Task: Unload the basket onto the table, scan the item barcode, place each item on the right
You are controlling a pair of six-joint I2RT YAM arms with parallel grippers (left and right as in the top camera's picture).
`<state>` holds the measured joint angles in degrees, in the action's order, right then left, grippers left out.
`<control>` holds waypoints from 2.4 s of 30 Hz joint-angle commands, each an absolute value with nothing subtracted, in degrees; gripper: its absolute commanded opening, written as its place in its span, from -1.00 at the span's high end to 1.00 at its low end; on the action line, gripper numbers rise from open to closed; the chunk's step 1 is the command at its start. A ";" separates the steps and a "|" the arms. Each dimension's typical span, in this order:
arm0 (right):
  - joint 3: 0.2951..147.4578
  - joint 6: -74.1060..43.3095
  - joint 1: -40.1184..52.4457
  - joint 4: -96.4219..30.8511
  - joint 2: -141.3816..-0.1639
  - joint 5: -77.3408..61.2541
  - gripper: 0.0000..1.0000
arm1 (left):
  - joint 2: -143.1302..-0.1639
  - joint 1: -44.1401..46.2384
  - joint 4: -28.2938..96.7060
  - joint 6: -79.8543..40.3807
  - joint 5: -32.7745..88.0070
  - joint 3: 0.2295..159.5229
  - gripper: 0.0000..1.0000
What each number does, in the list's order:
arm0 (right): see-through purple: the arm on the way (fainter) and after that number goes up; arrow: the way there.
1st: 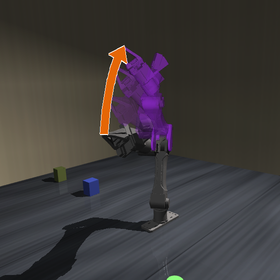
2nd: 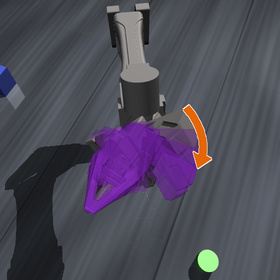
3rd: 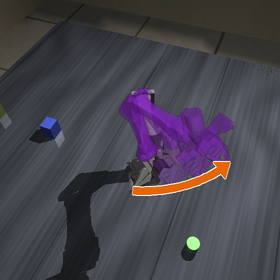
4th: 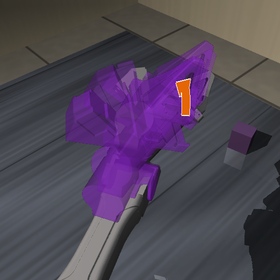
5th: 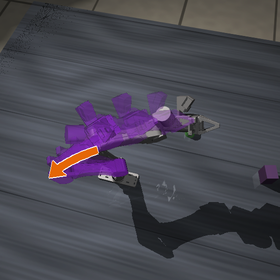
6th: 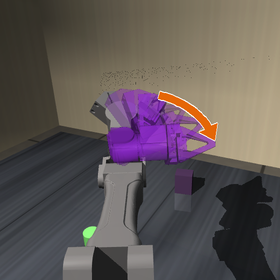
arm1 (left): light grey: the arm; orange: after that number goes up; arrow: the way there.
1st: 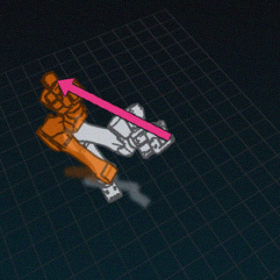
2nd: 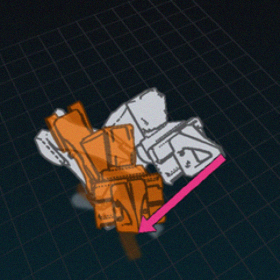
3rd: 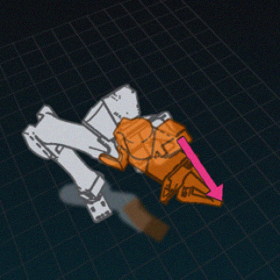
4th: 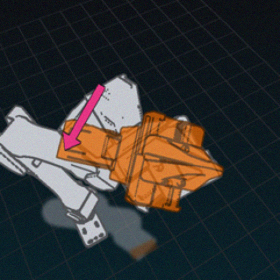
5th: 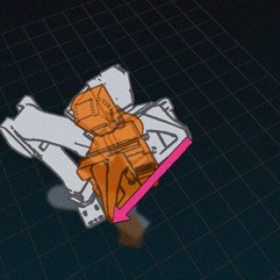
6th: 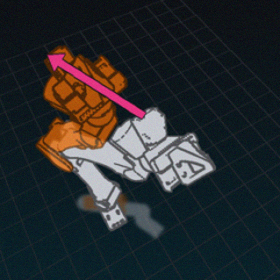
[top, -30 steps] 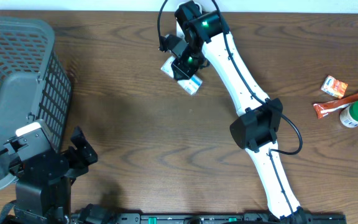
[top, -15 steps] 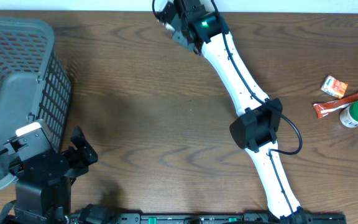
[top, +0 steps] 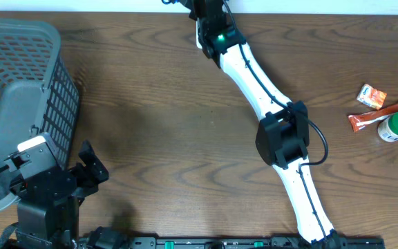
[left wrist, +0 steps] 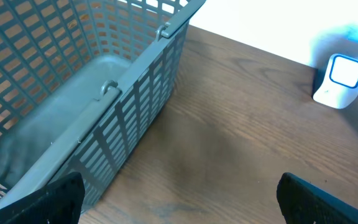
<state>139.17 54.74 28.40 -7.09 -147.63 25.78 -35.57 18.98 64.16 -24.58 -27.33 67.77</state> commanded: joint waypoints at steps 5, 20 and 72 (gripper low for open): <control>135.85 64.62 29.52 2.24 -155.00 28.77 0.28 | -35.53 19.05 64.27 -24.23 -27.68 68.49 -0.96; 135.83 60.86 31.59 -9.69 -149.18 29.36 0.31 | -35.53 19.05 64.27 -24.23 -27.68 68.49 -0.96; 126.96 -10.39 -32.29 -56.51 -88.09 -43.48 -0.98 | -35.53 19.05 64.27 -24.23 -27.68 68.49 -0.96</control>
<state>127.50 -4.19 -32.95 -56.88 -91.00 -36.14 -35.57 18.98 64.18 -24.58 -27.33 67.77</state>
